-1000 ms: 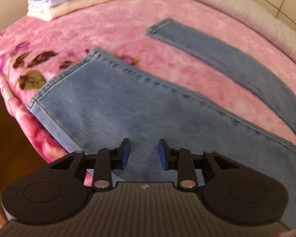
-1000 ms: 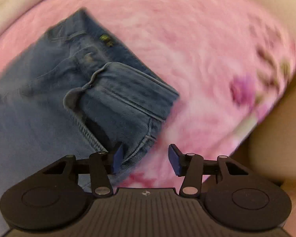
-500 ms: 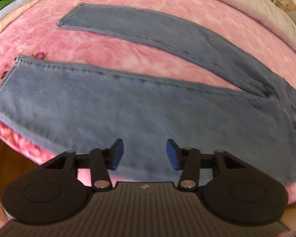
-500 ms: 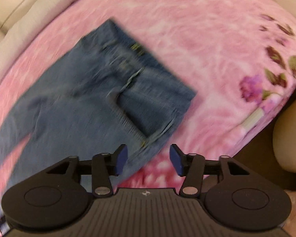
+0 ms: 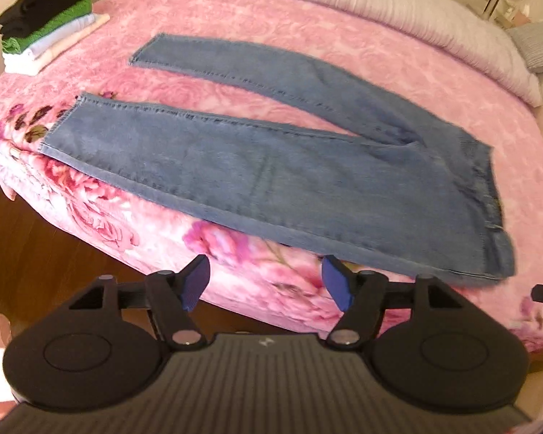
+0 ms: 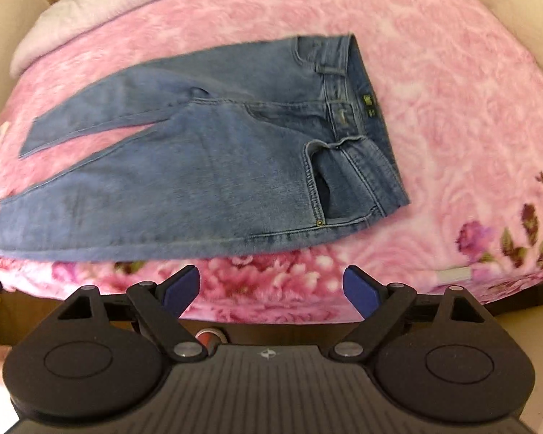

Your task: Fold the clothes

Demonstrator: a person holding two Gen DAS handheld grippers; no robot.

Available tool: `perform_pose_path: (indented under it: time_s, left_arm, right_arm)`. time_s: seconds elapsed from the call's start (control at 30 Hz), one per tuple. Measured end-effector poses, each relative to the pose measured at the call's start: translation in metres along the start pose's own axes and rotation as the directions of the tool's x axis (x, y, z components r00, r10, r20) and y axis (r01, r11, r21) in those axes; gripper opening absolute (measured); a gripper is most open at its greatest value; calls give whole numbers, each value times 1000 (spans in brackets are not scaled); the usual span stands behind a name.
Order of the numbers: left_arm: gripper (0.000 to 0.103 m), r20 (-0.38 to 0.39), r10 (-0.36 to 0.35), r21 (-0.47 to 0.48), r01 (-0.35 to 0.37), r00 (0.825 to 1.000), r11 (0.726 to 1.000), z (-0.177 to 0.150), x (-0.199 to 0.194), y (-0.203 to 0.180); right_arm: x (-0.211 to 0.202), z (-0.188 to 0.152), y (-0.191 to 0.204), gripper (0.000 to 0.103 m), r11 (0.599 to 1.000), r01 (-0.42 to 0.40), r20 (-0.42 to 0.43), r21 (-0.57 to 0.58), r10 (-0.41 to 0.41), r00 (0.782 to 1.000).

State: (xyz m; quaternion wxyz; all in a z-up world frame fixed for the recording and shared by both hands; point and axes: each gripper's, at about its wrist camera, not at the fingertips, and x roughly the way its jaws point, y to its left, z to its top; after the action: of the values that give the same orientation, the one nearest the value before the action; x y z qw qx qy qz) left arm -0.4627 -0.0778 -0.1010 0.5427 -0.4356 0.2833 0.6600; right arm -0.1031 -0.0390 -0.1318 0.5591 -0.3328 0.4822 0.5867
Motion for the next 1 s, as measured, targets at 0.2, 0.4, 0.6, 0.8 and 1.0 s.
perform_pose_path:
  time_s: [0.2, 0.4, 0.6, 0.8, 1.0]
  left_arm:
    - [68, 85, -3, 59, -2, 996, 998, -7, -67, -32]
    - [73, 138, 11, 122, -28, 990, 992, -20, -107, -55]
    - [74, 127, 28, 148, -47, 991, 988, -36, -120, -62]
    - [76, 123, 56, 145, -74, 991, 987, -49, -125, -55]
    - [77, 126, 68, 129, -84, 990, 988, -53, -132, -46]
  right_arm:
    - [-58, -13, -7, 89, 998, -46, 31, -37, 47, 998]
    - [-96, -26, 2, 89, 994, -71, 46, -81, 75, 996]
    - [-115, -43, 15, 89, 988, -81, 43, -130, 87, 995]
    - [-126, -55, 26, 89, 982, -61, 51, -178, 71, 996]
    - [-130, -60, 34, 89, 979, -56, 48, -194, 67, 997]
